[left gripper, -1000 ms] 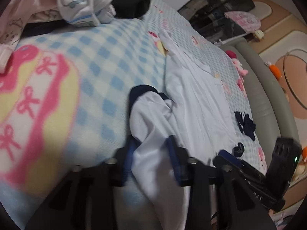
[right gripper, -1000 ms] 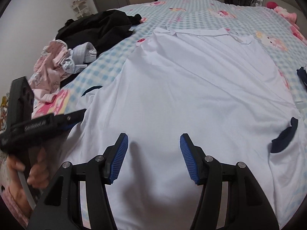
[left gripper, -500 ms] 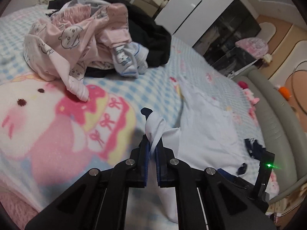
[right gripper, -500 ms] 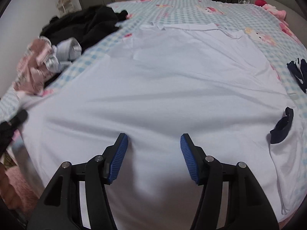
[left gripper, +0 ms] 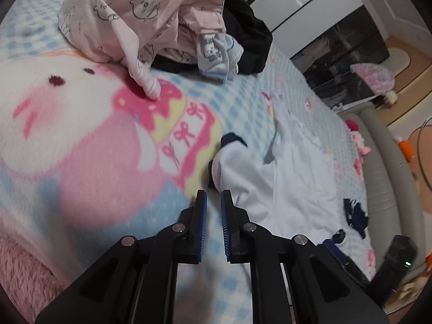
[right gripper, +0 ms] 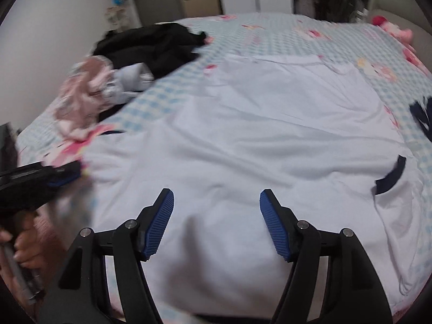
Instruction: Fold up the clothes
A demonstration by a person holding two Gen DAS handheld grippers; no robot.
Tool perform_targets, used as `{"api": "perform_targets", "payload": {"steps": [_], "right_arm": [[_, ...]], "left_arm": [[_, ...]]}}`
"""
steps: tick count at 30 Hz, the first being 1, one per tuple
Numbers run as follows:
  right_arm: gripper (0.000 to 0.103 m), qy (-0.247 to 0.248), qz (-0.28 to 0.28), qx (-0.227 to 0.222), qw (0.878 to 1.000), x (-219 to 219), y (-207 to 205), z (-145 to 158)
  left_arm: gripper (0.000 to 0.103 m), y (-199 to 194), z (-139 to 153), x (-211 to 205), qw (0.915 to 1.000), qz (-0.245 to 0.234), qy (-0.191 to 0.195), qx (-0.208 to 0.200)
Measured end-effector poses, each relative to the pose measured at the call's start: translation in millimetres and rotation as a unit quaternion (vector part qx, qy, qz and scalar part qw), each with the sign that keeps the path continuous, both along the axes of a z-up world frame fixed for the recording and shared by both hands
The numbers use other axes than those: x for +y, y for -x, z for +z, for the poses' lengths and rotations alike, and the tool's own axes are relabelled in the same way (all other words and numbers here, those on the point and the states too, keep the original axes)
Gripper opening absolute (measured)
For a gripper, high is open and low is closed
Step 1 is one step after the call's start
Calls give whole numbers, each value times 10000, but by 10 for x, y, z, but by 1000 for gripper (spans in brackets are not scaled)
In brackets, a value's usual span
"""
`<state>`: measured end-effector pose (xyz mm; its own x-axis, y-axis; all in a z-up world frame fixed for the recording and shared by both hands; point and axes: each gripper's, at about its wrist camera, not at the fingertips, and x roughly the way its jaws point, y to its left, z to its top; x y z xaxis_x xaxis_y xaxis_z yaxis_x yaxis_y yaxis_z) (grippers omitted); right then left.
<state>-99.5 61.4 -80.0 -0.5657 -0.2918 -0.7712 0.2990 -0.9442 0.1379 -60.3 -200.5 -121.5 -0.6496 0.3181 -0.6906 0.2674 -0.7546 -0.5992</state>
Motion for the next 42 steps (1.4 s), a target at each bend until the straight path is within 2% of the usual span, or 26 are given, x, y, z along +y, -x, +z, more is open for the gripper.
{"api": "perform_targets", "payload": {"steps": [1, 2, 3, 4, 5, 6, 7, 10, 11, 14, 15, 17, 19, 20, 22, 25, 27, 29, 31, 32, 33, 36, 37, 39, 41, 42], "right_arm": [[68, -45, 163, 52, 9998, -86, -72, 17], [68, -145, 235, 70, 9996, -160, -106, 1], [68, -244, 307, 88, 9992, -235, -139, -15], [68, -342, 368, 100, 9987, -304, -170, -32], [68, -405, 303, 50, 9987, -307, -160, -57], [68, -414, 191, -34, 9990, -278, -140, -85], [68, -368, 99, -101, 9992, -230, -121, -97], [68, -141, -221, -216, 9994, 18, -72, -86], [68, -117, -318, -213, 9992, 91, -51, -70], [68, -48, -621, -125, 9980, 333, -4, 6], [68, -28, -730, -100, 9973, 406, 9, 28], [68, -31, -838, -131, 9964, 492, 49, 46], [68, -34, -940, -161, 9954, 573, 86, 64], [68, -30, -919, -158, 9956, 573, 85, 71], [68, -7, -817, -163, 9965, 533, 78, 64], [68, 15, -647, -300, 9975, 395, 98, -14], [68, -15, -564, -385, 9977, 295, 133, -79], [68, -79, -530, -441, 9976, 215, 163, -143], [68, -167, -626, -505, 9966, 228, 186, -190], [68, -224, -682, -536, 9960, 249, 196, -208], [68, -280, -738, -566, 9953, 270, 205, -225], [68, -451, -794, -545, 9943, 365, 192, -229], [68, -511, -799, -523, 9941, 400, 183, -225], [68, -726, -912, -617, 9913, 486, 204, -281], [68, -576, -1045, -836, 9893, 622, 227, -348], [66, -299, -1052, -865, 9902, 702, 220, -300]], "left_arm": [[31, 36, -21, 25, 9999, -105, -138, 2], [52, 72, -42, 51, 9994, -213, -289, 17], [56, 107, -55, 89, 9986, -327, -410, 73], [56, 132, -42, 155, 9988, -406, -266, 100], [50, 157, -28, 222, 9987, -484, -122, 126], [23, 182, -14, 289, 9983, -562, 22, 153], [8, 208, -1, 355, 9976, -640, 166, 179], [4, 263, 195, 648, 9908, -1051, 635, 574], [4, 277, 283, 784, 9862, -1323, 631, 762], [4, 324, 361, 1200, 9727, -2021, 714, 885], [4, 350, 300, 1312, 9701, -2175, 785, 743], [6, 358, 214, 1295, 9759, -1997, 697, 530], [16, 312, 219, 1069, 9847, -1630, 277, 547], [36, 264, 254, 930, 9878, -1401, 203, 647], [57, 190, 233, 712, 9930, -1006, 141, 606], [57, 104, 115, 411, 9984, -455, 2, 347], [57, 141, -63, 272, 9991, -261, -329, 47], [57, 226, -169, 181, 9983, -166, -555, -52], [42, 362, -174, 144, 9982, -184, -575, 48], [10, 426, -159, 144, 9987, -213, -464, 92], [6, 469, -113, 167, 9995, -255, -177, 99], [7, 343, 89, 134, 9989, -74, 145, 440], [10, 301, 104, 106, 9990, -6, 219, 377], [15, 255, 19, 38, 9993, 106, 352, -52], [15, 218, -73, -32, 9978, 162, 426, -480], [15, 172, -44, -64, 9979, 138, 418, -466]]}}
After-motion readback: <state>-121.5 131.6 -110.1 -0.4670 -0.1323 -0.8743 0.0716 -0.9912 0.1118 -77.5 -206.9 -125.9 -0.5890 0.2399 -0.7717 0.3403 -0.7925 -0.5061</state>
